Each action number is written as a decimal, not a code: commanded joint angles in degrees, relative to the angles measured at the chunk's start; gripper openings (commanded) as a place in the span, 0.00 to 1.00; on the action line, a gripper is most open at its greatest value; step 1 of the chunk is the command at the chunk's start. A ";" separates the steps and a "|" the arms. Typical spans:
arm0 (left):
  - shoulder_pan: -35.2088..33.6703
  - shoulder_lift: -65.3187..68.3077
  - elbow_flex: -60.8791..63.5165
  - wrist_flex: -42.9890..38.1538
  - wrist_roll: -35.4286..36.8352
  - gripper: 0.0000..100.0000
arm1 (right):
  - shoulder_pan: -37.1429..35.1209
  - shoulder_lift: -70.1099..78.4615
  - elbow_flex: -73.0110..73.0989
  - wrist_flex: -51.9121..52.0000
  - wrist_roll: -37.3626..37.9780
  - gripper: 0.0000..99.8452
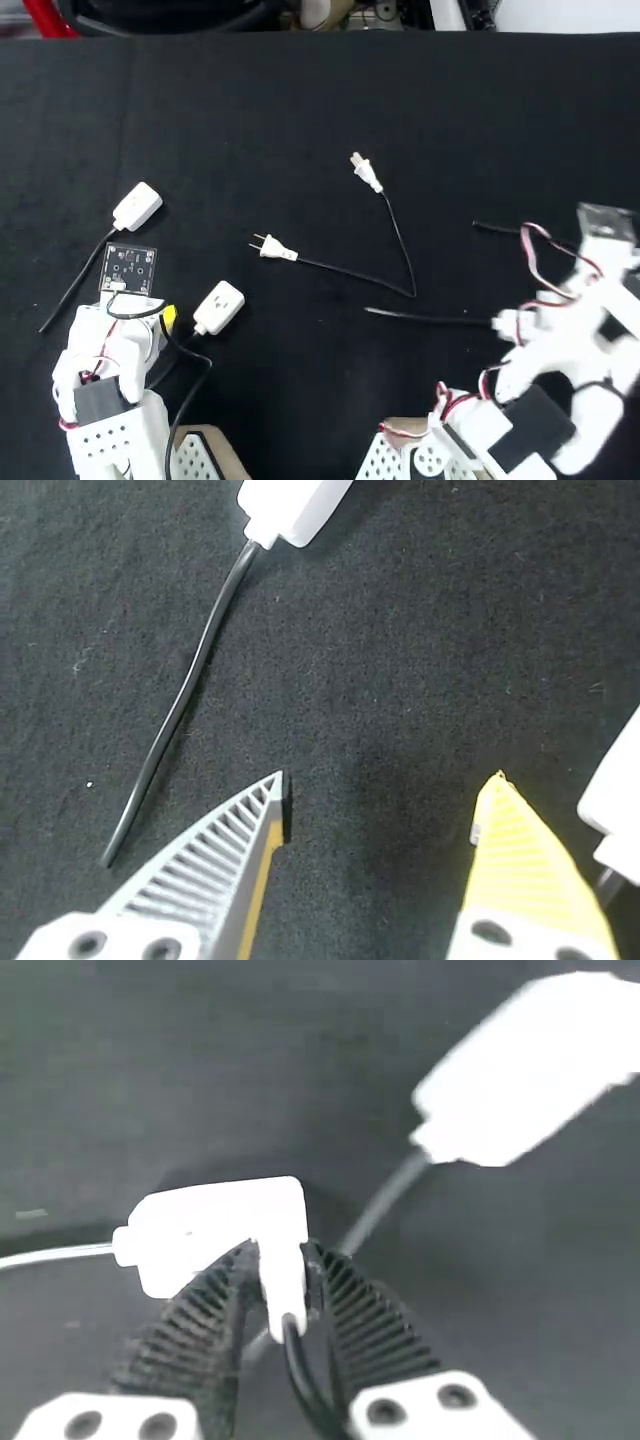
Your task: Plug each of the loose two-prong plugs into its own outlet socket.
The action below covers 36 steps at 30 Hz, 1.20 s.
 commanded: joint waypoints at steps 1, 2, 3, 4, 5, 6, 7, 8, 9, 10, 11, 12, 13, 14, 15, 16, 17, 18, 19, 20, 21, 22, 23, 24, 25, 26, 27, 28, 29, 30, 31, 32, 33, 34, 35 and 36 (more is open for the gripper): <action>-0.13 -0.53 0.48 0.53 -0.62 0.30 | 6.24 -0.22 -2.86 -6.33 2.99 0.01; -0.13 -0.53 0.48 0.53 -0.62 0.30 | 7.30 -0.13 -2.68 -8.62 3.25 0.01; -0.13 -0.53 0.48 0.53 -0.62 0.30 | 8.18 -0.13 -2.68 -10.64 3.43 0.01; -0.13 -0.53 0.48 0.53 -0.62 0.30 | 9.05 0.22 -2.68 -12.57 3.52 0.01; -0.13 -0.53 0.48 0.53 -0.62 0.30 | 9.67 0.75 -2.86 -14.42 3.52 0.01; -0.13 -0.53 0.48 0.53 -0.62 0.30 | 10.29 1.45 -3.03 -16.44 3.52 0.01; -0.13 -0.53 0.48 0.53 -0.62 0.30 | 10.64 2.42 -3.12 -18.81 3.52 0.01; -0.13 -0.53 0.48 0.53 -0.62 0.30 | 10.90 3.56 -3.21 -21.27 3.52 0.01; -0.13 -0.53 0.48 0.53 -0.62 0.30 | 10.90 4.88 -3.30 -23.56 3.52 0.01; -0.13 -0.53 0.48 0.53 -0.62 0.30 | 10.99 6.29 -3.30 -26.02 3.52 0.01; -0.13 -0.53 0.48 0.53 -0.62 0.30 | 10.99 7.69 -3.30 -28.31 3.52 0.01; -0.13 -0.53 0.48 0.53 -0.62 0.30 | 10.99 8.92 -3.30 -30.24 3.52 0.01; -0.13 -0.53 0.48 0.53 -0.62 0.30 | 10.90 9.98 -3.30 -31.56 3.52 0.02; -0.13 -0.53 0.48 0.53 -0.62 0.30 | 10.64 10.68 -3.21 -32.00 3.52 0.02; -0.13 -0.53 0.48 0.53 -0.62 0.30 | 10.64 11.30 -3.21 -31.91 3.60 0.02; -0.13 -0.53 0.48 0.53 -0.62 0.30 | 10.55 11.47 -3.03 -31.91 3.60 0.02; -0.13 -0.53 0.48 0.53 -0.62 0.30 | 10.46 11.38 -2.86 -31.74 3.60 0.03; -0.13 -0.53 0.48 0.53 -0.62 0.30 | 10.46 11.21 -2.95 -30.68 3.60 0.06; -0.13 -0.53 0.48 0.53 -0.62 0.30 | 10.46 10.77 -3.12 -28.84 3.52 0.10; -0.13 -0.53 0.48 0.53 -0.62 0.30 | 10.37 9.98 -3.30 -26.29 3.34 0.14; -0.13 -0.53 0.48 0.53 -0.62 0.30 | 10.20 8.84 -3.30 -23.47 3.25 0.19; -0.13 -0.53 0.48 0.53 -0.62 0.30 | 9.14 7.16 -3.30 -20.13 3.25 0.24; -0.13 -0.53 0.48 0.53 -0.62 0.30 | 7.91 5.32 -3.30 -16.53 3.25 0.29; -0.13 -0.53 0.48 0.53 -0.62 0.30 | 6.68 3.21 -3.30 -12.66 3.25 0.33; -0.13 -0.53 0.48 0.53 -0.62 0.30 | 5.36 0.84 -3.30 -8.88 3.25 0.36; -0.13 -0.53 0.48 0.53 -0.62 0.30 | 3.87 -1.71 -3.38 -5.27 3.16 0.37; -0.13 -0.53 0.48 0.53 -0.62 0.30 | 1.85 -4.35 -3.38 -1.67 2.46 0.38; -0.13 -0.53 0.48 0.53 -0.62 0.30 | -0.70 -7.08 -3.38 1.76 0.35 0.38; -0.13 -0.53 0.48 0.53 -0.62 0.30 | -3.52 -9.80 -3.38 5.01 -2.64 0.38; -0.13 -0.53 0.48 0.53 -0.62 0.30 | -6.68 -12.26 -3.38 7.74 -6.07 0.38; -0.13 -0.53 0.48 0.44 -0.62 0.30 | -10.29 -14.73 -3.38 10.11 -9.67 0.38; -0.13 -0.53 0.48 0.44 -0.62 0.30 | -14.24 -16.84 -3.38 12.40 -13.01 0.38; -0.13 -0.53 0.48 0.44 -0.62 0.30 | -18.64 -18.77 -3.38 14.24 -16.09 0.38; -0.13 -0.53 0.48 0.44 -0.62 0.30 | -23.38 -20.53 -3.38 16.00 -18.90 0.38; -0.13 -0.53 0.48 0.44 -0.62 0.30 | -28.22 -21.58 -3.38 17.58 -21.63 0.38; -0.13 -0.53 0.48 0.44 -0.62 0.30 | -33.41 -22.20 -3.38 18.99 -24.70 0.38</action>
